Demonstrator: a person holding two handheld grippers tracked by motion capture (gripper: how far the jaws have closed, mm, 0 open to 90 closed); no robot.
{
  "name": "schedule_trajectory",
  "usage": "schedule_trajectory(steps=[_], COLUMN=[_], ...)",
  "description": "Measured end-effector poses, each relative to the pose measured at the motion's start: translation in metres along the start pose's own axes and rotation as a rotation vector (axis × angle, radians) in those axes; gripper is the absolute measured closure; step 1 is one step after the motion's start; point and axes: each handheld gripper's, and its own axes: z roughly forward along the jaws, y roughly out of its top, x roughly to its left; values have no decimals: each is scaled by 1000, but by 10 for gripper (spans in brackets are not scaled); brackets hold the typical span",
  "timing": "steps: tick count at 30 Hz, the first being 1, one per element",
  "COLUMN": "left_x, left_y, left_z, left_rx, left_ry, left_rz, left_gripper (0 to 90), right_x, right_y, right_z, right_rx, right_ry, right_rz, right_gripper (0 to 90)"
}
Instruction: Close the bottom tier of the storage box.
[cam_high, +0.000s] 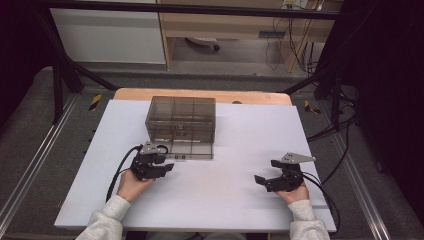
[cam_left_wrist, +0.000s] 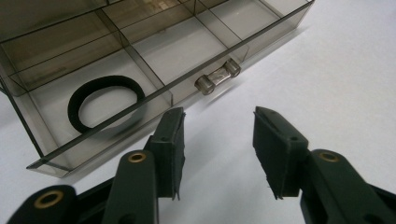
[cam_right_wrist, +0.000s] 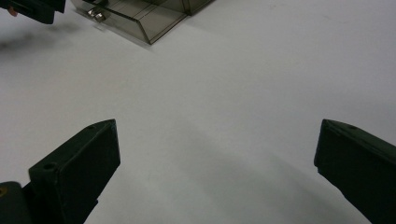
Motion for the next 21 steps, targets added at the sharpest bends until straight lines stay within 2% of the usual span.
schedule_trajectory(steps=[15,21], left_x=[5,7], left_y=[-1,-1], left_z=[3,6], left_rx=[-4,2], left_ry=[18,14], left_rz=[-9,-14], left_gripper=[737,796], right_x=[1,1], right_y=[-1,-1], right_z=[2,2], right_rx=[12,10], right_ry=[-1,-3], right_rz=[3,4], right_gripper=[9,10])
